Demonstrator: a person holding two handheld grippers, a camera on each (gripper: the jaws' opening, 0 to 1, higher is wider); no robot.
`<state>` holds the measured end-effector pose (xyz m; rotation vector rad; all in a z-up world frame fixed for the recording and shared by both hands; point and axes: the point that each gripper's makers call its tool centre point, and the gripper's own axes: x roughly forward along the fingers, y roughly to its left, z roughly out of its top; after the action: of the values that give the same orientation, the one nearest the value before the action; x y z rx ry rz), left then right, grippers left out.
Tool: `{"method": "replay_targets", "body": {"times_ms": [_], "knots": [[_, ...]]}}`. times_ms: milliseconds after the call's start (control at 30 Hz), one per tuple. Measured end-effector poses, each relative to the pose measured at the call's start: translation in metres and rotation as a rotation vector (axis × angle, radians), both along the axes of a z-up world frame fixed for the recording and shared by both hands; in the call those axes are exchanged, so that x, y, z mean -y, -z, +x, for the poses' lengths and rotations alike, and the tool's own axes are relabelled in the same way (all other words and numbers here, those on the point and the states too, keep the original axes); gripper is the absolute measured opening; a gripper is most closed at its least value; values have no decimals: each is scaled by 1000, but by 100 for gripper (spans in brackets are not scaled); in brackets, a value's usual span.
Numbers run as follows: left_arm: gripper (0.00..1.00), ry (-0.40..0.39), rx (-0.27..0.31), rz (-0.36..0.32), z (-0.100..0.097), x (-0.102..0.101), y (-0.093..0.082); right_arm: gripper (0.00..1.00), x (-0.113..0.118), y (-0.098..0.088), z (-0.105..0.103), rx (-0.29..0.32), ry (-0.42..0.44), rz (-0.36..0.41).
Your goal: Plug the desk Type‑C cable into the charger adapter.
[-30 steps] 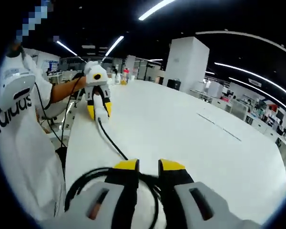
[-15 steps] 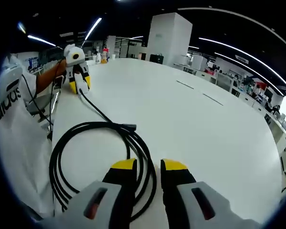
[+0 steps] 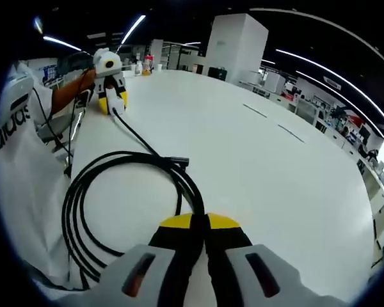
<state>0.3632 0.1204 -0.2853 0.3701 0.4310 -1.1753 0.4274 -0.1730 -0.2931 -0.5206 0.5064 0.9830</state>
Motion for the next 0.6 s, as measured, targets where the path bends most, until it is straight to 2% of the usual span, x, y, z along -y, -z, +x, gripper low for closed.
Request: {"method": "replay_targets", "body": {"times_ms": [367,600], "knots": [[26,-22,-3,-2,25,-3,0,4,0,-5,18,24,19,-3],[26,-54,-4,-15,52,-10,0,4,-4,-5,37,27,41,12]]}}
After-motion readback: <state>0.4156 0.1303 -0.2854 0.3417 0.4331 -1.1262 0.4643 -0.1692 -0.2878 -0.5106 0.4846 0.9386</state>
